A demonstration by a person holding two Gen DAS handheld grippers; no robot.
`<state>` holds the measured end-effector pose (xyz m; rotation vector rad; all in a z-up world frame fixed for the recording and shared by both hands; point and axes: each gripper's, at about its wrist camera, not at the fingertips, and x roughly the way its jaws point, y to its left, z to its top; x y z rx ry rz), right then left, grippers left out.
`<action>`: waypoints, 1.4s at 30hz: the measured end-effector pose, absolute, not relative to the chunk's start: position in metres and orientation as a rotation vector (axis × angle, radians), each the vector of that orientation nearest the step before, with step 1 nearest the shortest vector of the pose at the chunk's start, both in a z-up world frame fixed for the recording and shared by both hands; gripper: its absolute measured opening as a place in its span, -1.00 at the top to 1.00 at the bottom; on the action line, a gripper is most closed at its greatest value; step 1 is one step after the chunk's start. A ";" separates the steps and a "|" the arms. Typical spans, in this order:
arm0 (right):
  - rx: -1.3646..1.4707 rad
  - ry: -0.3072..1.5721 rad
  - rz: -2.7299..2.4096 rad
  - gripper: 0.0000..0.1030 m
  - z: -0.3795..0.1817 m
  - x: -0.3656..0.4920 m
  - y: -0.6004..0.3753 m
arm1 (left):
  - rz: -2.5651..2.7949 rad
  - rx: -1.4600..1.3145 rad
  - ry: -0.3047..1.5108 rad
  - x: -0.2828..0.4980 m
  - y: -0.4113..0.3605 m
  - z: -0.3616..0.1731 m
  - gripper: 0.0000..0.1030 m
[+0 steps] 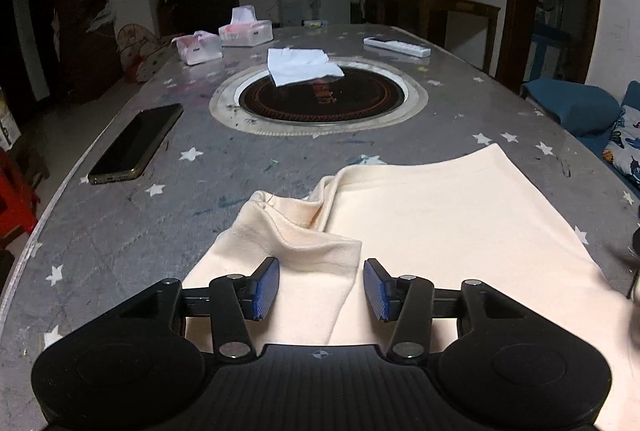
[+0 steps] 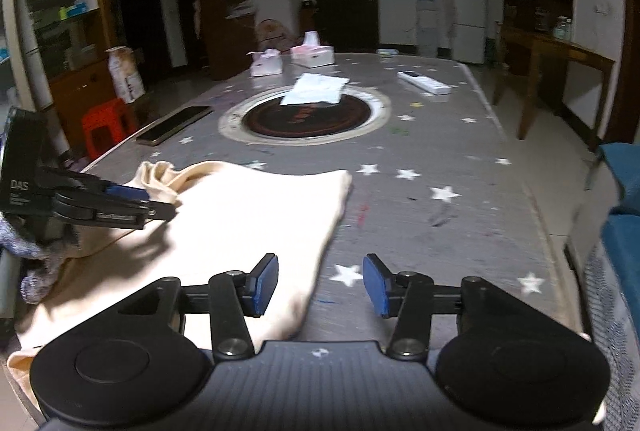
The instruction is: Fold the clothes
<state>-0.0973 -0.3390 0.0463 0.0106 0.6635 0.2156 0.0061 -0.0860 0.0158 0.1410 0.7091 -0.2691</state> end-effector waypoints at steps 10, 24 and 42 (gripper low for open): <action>-0.006 0.683 0.257 0.07 0.039 -0.079 -0.323 | -0.237 0.005 0.662 -0.008 -0.035 0.039 0.79; -0.016 0.710 0.272 0.05 0.032 -0.072 -0.317 | 0.101 -0.194 0.619 -0.085 0.104 0.060 0.80; -0.040 0.714 0.281 -0.06 0.035 -0.078 -0.314 | 0.404 -0.204 0.649 -0.133 0.167 0.050 0.36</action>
